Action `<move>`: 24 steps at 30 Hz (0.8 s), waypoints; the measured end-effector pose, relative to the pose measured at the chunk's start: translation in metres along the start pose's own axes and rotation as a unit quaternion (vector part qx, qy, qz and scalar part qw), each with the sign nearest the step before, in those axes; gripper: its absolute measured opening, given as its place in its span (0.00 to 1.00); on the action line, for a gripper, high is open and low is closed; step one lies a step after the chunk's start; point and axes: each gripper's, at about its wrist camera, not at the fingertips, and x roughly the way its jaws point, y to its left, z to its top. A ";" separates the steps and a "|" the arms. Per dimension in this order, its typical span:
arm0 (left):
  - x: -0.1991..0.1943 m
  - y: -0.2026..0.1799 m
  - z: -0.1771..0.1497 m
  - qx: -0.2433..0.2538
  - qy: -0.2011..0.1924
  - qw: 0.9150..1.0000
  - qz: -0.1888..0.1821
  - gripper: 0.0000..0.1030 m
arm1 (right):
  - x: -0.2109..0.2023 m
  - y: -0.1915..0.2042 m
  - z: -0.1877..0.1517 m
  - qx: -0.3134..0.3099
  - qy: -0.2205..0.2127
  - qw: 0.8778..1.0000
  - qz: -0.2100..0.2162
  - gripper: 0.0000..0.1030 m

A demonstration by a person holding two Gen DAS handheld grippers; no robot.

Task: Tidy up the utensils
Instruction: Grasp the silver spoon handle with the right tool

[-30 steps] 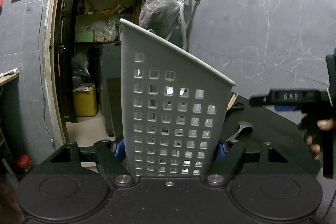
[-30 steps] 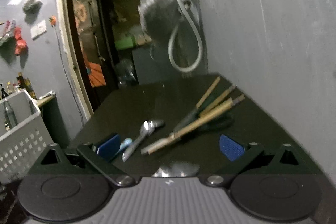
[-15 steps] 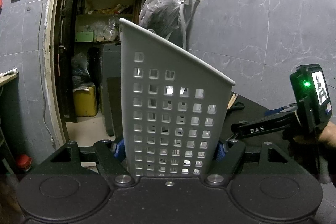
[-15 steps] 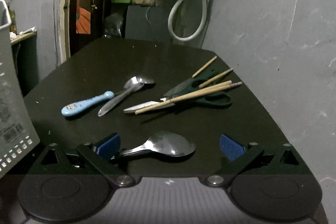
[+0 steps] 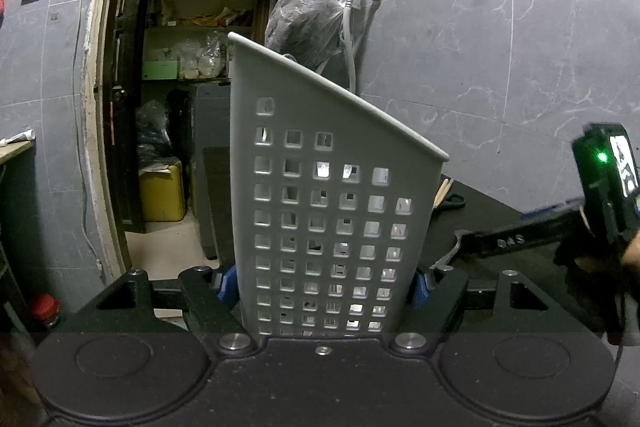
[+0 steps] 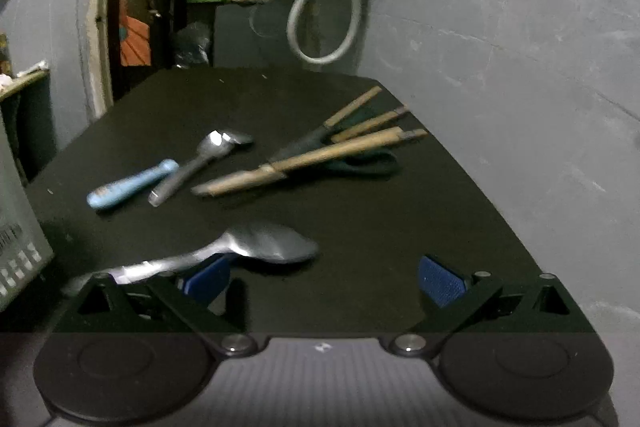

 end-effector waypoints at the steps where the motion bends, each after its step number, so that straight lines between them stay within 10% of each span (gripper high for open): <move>1: 0.000 0.000 0.000 0.000 0.000 1.000 0.000 0.75 | 0.001 0.006 0.004 -0.008 -0.005 1.000 0.003 1.00; 9: 0.001 0.000 0.000 0.000 0.000 1.000 -0.001 0.75 | 0.015 0.037 0.017 -0.085 0.003 0.996 -0.011 1.00; 24: 0.000 0.001 -0.002 -0.001 0.000 1.000 -0.002 0.75 | -0.033 -0.019 -0.019 -0.016 0.009 1.000 0.016 1.00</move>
